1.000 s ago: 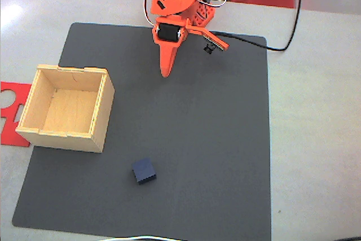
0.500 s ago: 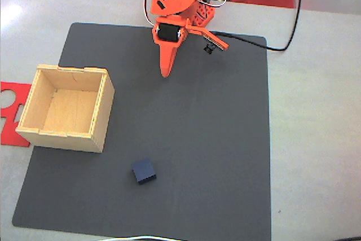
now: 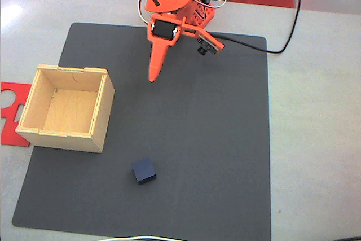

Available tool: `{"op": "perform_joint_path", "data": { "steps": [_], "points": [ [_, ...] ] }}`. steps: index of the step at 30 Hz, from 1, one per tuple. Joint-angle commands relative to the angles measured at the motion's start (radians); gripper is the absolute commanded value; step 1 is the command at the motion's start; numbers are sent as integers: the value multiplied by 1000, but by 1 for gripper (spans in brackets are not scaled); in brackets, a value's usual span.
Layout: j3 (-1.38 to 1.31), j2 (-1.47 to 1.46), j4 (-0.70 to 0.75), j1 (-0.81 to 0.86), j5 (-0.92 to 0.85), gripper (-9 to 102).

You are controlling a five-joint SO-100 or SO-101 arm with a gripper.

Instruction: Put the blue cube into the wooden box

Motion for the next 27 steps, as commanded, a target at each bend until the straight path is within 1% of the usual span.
{"op": "perform_joint_path", "data": {
  "steps": [1,3,5,8,12,17,22,27],
  "points": [
    [-153,-255,-161,57,-21,16],
    [-311,-540,-225,92,2,17],
    [-471,-741,-233,110,18,17],
    [-621,-890,-245,92,20,18],
    [-874,-1144,-198,77,21,18],
    [-1170,-1381,-81,35,-37,18],
    [-1497,-1609,100,12,-138,20],
    [-1802,-1833,249,18,-236,21]
  ]
}}
